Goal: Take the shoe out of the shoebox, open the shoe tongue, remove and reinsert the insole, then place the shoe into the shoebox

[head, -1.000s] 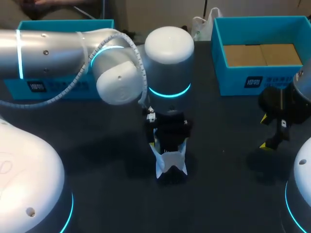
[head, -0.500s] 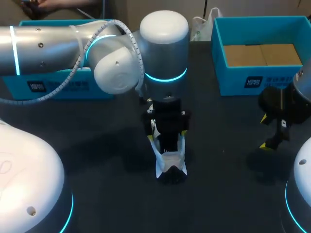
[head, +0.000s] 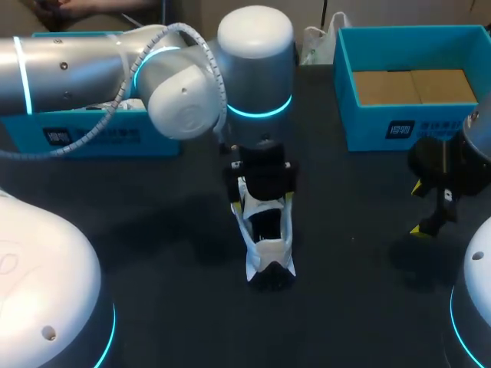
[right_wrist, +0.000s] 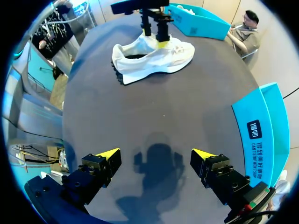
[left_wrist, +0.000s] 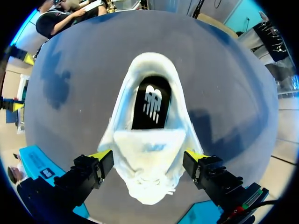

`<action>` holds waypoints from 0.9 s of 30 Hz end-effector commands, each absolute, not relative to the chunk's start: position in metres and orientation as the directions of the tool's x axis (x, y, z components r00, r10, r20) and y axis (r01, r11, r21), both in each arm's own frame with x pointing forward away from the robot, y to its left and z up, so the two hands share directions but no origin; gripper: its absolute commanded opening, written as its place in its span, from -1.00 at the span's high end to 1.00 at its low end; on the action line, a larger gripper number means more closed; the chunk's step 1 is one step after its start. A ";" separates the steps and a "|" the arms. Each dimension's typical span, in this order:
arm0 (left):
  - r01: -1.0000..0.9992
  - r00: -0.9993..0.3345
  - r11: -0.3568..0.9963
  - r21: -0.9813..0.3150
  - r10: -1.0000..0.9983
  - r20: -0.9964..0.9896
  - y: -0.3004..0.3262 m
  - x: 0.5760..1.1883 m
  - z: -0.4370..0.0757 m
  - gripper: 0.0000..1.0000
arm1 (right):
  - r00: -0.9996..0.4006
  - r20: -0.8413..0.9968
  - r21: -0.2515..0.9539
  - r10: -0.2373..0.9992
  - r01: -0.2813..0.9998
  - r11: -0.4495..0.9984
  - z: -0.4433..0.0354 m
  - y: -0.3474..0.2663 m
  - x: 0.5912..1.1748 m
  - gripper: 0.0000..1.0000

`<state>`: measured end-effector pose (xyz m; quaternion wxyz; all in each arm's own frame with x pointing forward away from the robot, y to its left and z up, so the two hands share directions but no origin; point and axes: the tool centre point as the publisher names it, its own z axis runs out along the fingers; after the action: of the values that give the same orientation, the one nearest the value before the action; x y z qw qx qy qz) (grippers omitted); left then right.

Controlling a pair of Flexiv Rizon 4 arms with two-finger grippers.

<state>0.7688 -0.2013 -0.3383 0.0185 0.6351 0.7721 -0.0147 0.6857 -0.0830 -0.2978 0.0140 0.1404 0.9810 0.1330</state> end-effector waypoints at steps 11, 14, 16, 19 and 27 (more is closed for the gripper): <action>0.973 -0.230 0.228 -0.042 0.972 -0.056 -0.189 0.818 -0.299 -1.00 | -0.960 0.008 0.263 0.280 0.272 0.926 -0.298 -0.082 0.685 -1.00; 0.972 -0.231 0.228 -0.047 0.971 -0.060 -0.186 0.824 -0.288 -1.00 | -0.960 0.008 0.263 0.280 0.272 0.926 -0.298 -0.082 0.685 -1.00; 0.972 -0.234 0.232 -0.034 0.971 -0.058 -0.184 0.827 -0.281 -0.94 | -0.960 0.008 0.263 0.280 0.272 0.926 -0.298 -0.082 0.685 -1.00; 0.972 -0.234 0.232 -0.042 0.971 -0.054 -0.181 0.832 -0.271 -0.69 | -0.960 0.008 0.263 0.280 0.272 0.926 -0.298 -0.082 0.685 -1.00; 0.972 -0.229 0.224 -0.068 0.971 -0.071 -0.173 0.832 -0.257 0.32 | -0.960 0.008 0.263 0.280 0.272 0.926 -0.298 -0.082 0.685 -1.00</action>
<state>0.8353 -0.1795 -0.2592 0.0019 0.6200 0.7832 -0.0469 0.6857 -0.0829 -0.2978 0.0140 0.1403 0.9810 0.1330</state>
